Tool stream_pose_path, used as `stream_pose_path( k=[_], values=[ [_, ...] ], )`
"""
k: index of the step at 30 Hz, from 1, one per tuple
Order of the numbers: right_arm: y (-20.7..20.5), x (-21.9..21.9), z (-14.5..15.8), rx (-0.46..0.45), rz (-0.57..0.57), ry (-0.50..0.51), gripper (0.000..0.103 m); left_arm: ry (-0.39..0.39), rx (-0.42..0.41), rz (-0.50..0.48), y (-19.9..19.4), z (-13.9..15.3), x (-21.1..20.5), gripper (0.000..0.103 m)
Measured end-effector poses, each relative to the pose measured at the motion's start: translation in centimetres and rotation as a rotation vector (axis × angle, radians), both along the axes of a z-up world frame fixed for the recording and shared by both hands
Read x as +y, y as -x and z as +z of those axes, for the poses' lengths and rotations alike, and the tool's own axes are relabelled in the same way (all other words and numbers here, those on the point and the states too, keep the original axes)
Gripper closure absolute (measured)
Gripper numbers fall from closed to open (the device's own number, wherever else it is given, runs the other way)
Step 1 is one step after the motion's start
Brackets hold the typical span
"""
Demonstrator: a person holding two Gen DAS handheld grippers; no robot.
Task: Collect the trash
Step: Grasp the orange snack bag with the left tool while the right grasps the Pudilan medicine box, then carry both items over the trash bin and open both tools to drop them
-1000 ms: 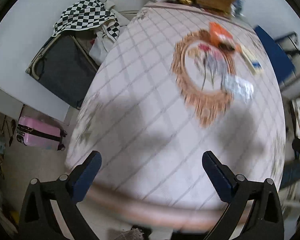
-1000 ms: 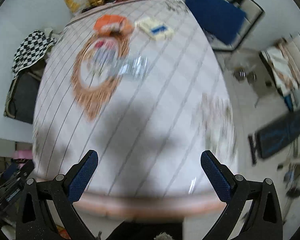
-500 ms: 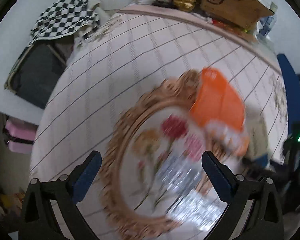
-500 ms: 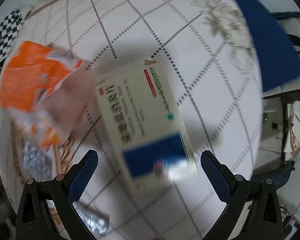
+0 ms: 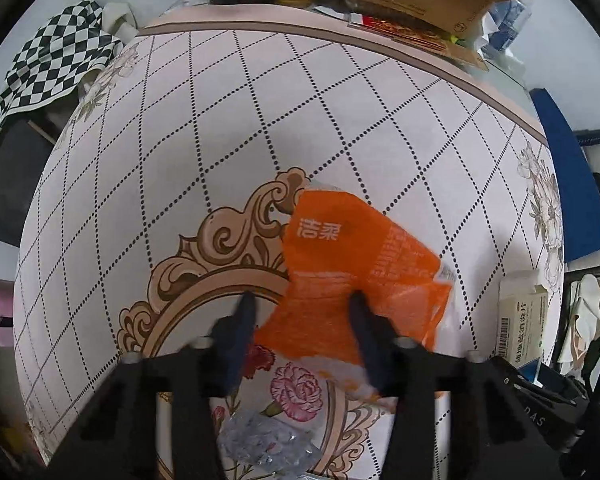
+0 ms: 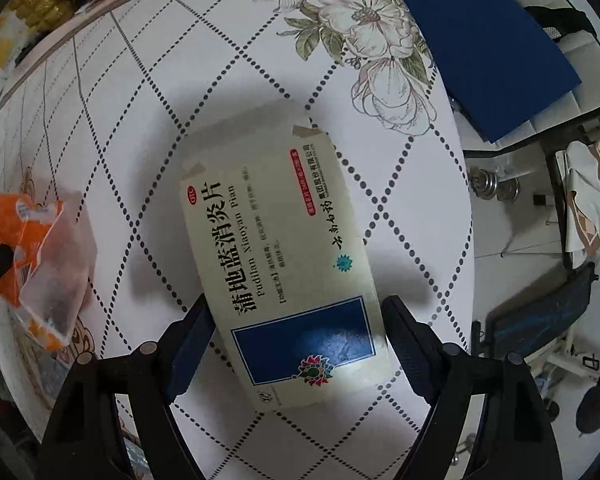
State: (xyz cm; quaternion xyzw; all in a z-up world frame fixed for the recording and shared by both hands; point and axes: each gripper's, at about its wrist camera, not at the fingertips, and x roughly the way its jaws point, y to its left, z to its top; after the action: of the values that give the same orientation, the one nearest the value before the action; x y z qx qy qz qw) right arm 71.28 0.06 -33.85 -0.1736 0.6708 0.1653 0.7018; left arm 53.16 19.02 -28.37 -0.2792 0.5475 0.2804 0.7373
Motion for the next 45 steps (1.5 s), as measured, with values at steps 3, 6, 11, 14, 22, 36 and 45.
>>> stream_pose_path(
  k=[3, 6, 11, 14, 22, 36, 45],
  values=[
    [-0.7, 0.5, -0.3, 0.002, -0.007, 0.002, 0.017, -0.019, 0.008, -0.019, -0.1, 0.3, -0.7, 0.09],
    [-0.6, 0.1, -0.3, -0.011, -0.002, 0.001, 0.018, -0.044, 0.002, -0.036, -0.3, 0.8, -1.4, 0.098],
    [1.1, -1.1, 0.3, -0.036, 0.016, -0.009, 0.022, -0.116, -0.019, -0.054, 0.2, 2.6, -2.2, 0.102],
    [1.9, -1.6, 0.5, -0.056, 0.022, -0.029, 0.022, -0.164, -0.032, -0.057, 1.3, 4.2, -2.7, 0.102],
    [6.7, -3.6, 3.9, -0.116, 0.047, -0.119, 0.022, -0.226, -0.05, -0.054, 6.1, 7.3, -4.9, 0.102],
    [25.0, -8.9, 13.8, -0.225, 0.087, -0.23, 0.023, -0.259, -0.151, -0.061, 24.8, 13.7, -11.3, 0.102],
    [44.8, -15.2, 17.0, -0.27, 0.032, -0.286, 0.023, -0.23, -0.213, -0.157, 40.9, 13.5, -15.2, 0.102]
  ],
)
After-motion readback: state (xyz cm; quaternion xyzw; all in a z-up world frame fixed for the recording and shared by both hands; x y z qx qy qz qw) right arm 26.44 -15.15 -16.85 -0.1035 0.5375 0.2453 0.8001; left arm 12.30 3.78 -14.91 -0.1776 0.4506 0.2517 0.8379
